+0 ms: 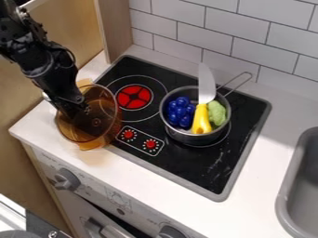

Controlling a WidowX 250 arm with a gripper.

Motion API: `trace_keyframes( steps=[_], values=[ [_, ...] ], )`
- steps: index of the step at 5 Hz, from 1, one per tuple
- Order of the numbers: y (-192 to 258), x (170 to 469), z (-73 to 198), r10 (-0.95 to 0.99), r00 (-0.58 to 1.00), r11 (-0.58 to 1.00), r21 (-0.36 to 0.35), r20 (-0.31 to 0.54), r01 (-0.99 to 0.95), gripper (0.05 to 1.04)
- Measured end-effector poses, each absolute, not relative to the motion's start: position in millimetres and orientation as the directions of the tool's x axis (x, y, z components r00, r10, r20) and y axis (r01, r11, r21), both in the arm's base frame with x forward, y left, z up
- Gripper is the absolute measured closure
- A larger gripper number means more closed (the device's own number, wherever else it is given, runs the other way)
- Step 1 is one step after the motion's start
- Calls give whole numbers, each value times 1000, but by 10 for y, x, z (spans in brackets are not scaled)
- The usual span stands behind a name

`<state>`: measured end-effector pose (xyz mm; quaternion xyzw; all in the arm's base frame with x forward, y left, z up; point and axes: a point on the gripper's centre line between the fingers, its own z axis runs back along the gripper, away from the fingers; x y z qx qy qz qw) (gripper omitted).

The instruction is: Remove the lid from the left burner

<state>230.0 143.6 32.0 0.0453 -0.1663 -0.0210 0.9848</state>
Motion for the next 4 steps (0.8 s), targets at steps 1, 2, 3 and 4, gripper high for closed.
trace_keyframes(
  steps=[1, 2, 3, 4],
  values=[
    [1456, 2295, 320, -57, 945, 994, 108, 322, 23, 824],
    [1432, 2242, 296, -34, 955, 995, 95, 293, 7, 561],
    [1409, 2236, 342, -30, 954, 995, 100, 297, 0, 259],
    [1354, 2213, 362, -24, 962, 996, 91, 274, -1, 79]
  ],
)
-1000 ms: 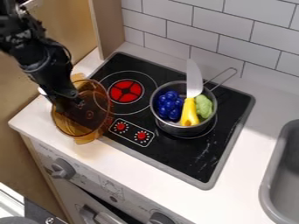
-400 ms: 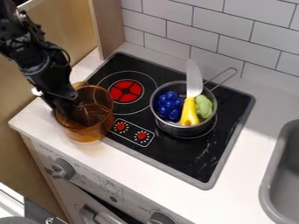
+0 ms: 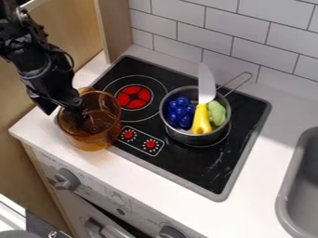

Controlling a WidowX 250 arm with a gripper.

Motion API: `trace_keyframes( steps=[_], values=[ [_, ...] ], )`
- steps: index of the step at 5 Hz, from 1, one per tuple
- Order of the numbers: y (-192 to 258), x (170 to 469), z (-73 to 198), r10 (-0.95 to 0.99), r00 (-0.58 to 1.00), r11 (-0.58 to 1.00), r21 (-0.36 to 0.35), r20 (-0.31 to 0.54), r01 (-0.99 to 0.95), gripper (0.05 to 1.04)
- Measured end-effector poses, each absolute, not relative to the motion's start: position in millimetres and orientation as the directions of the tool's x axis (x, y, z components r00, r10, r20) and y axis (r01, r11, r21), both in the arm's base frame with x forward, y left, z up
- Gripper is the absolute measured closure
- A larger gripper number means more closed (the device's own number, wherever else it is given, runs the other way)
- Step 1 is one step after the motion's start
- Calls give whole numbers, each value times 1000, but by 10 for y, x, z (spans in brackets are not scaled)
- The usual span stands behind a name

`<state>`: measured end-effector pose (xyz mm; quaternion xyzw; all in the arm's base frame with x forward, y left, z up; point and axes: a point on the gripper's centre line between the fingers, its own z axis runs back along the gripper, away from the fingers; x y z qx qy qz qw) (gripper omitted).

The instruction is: Remove the lid from the left burner

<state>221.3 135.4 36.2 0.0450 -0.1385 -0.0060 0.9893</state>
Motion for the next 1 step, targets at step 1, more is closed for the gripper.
trace_keyframes(
  steps=[1],
  values=[
    [1355, 2210, 533, -21, 965, 994, 108, 262, -7, 83]
  ],
)
